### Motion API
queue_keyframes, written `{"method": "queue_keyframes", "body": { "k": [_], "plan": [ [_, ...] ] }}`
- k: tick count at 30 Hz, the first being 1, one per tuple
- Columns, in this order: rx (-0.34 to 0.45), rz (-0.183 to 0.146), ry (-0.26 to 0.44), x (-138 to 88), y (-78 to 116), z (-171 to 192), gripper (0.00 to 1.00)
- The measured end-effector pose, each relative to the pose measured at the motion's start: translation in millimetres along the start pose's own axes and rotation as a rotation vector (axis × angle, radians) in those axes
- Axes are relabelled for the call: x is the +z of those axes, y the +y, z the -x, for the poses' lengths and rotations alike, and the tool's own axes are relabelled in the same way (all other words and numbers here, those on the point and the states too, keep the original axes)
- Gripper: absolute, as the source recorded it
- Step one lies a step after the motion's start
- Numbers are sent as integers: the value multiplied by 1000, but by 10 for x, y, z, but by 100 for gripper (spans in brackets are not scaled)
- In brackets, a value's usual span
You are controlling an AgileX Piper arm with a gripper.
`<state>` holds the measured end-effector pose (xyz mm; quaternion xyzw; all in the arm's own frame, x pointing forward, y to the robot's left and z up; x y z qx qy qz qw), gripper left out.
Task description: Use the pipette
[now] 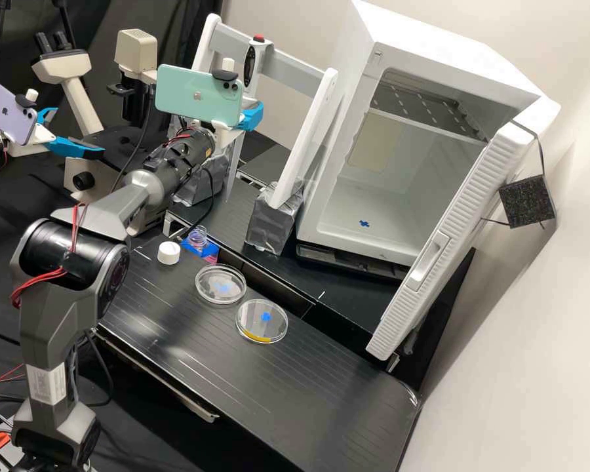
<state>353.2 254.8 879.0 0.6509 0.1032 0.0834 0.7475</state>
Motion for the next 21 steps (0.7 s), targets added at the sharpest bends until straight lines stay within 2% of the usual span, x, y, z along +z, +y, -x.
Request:
{"method": "queue_keyframes", "body": {
  "k": [9,12,14,17,21],
  "plan": [
    [-15,-1,1,-14,5,-4,0],
    [-19,-20,2,-22,10,-6,0],
    [-19,-49,2,-22,10,-6,0],
    [-20,-72,5,-28,13,-7,0],
    [-24,-92,6,-32,12,-8,0]
  ]
}}
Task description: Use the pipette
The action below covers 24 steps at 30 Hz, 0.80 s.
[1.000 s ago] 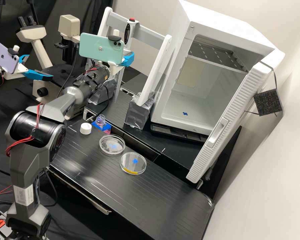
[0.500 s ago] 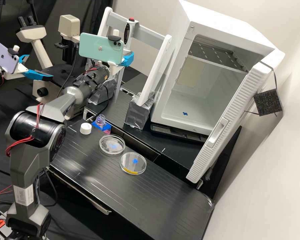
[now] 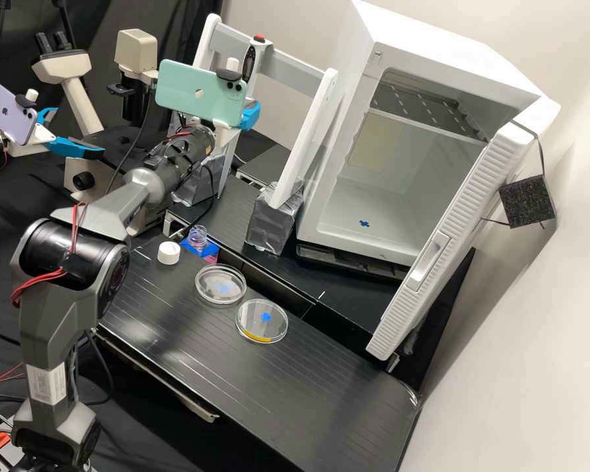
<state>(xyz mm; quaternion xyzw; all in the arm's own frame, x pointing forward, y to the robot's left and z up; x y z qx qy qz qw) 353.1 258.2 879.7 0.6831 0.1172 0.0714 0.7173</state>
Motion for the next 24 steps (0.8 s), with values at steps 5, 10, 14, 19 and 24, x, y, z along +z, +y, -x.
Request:
{"method": "queue_keyframes", "body": {
  "k": [5,10,14,19,24],
  "plan": [
    [5,-6,9,-36,36,-6,0],
    [26,-11,24,-86,105,-15,0],
    [29,-11,24,-88,117,-16,0],
    [35,-22,21,-70,128,28,0],
    [64,-58,17,-6,140,162,0]
  ]
}}
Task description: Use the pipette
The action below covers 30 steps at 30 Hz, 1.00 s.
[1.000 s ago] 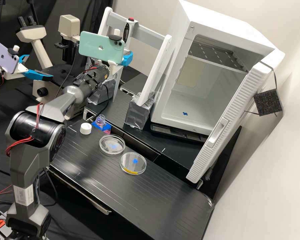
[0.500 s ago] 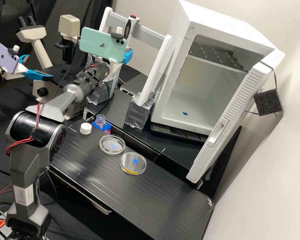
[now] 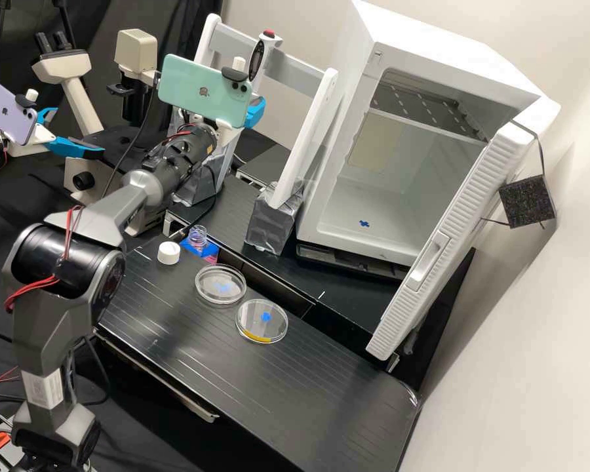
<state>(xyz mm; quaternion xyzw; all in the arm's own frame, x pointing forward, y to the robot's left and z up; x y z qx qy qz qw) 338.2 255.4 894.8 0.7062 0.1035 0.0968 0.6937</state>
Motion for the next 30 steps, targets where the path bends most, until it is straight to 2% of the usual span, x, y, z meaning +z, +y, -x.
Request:
{"method": "queue_keyframes", "body": {
  "k": [9,13,16,23,30],
  "plan": [
    [91,16,21,106,32,363,0],
    [162,14,40,144,53,548,0],
    [188,11,48,188,-1,686,0],
    [152,15,48,247,-140,885,0],
    [135,15,45,282,-177,1026,0]
  ]
}}
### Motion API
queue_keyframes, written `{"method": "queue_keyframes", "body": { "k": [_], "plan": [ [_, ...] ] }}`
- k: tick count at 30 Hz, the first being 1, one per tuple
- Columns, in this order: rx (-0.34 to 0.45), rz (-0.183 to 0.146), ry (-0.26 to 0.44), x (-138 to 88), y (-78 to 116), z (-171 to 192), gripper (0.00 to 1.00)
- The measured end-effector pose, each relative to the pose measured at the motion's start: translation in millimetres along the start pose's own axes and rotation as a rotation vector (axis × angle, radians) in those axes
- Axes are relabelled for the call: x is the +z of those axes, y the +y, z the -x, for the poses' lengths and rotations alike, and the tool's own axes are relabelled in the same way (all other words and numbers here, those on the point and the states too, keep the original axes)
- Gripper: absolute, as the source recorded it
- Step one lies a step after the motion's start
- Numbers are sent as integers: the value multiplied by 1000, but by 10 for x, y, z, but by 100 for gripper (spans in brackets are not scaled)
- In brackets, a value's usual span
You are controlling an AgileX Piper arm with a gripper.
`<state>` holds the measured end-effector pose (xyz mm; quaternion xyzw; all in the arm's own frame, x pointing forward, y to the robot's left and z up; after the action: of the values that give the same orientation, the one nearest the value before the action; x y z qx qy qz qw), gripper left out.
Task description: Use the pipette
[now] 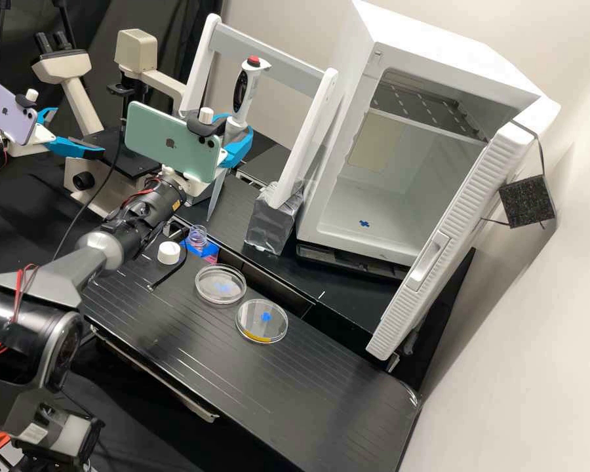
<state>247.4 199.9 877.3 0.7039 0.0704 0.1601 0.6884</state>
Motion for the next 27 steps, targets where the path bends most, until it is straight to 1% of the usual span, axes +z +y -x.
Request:
{"method": "queue_keyframes", "body": {
  "k": [7,12,17,22,27],
  "plan": [
    [-6,6,0,38,-52,68,0],
    [-33,-8,7,37,-127,114,0],
    [-42,-15,8,32,-154,127,0],
    [-31,-12,12,43,-191,103,0],
    [-41,-3,-1,92,-271,62,0]
  ]
}}
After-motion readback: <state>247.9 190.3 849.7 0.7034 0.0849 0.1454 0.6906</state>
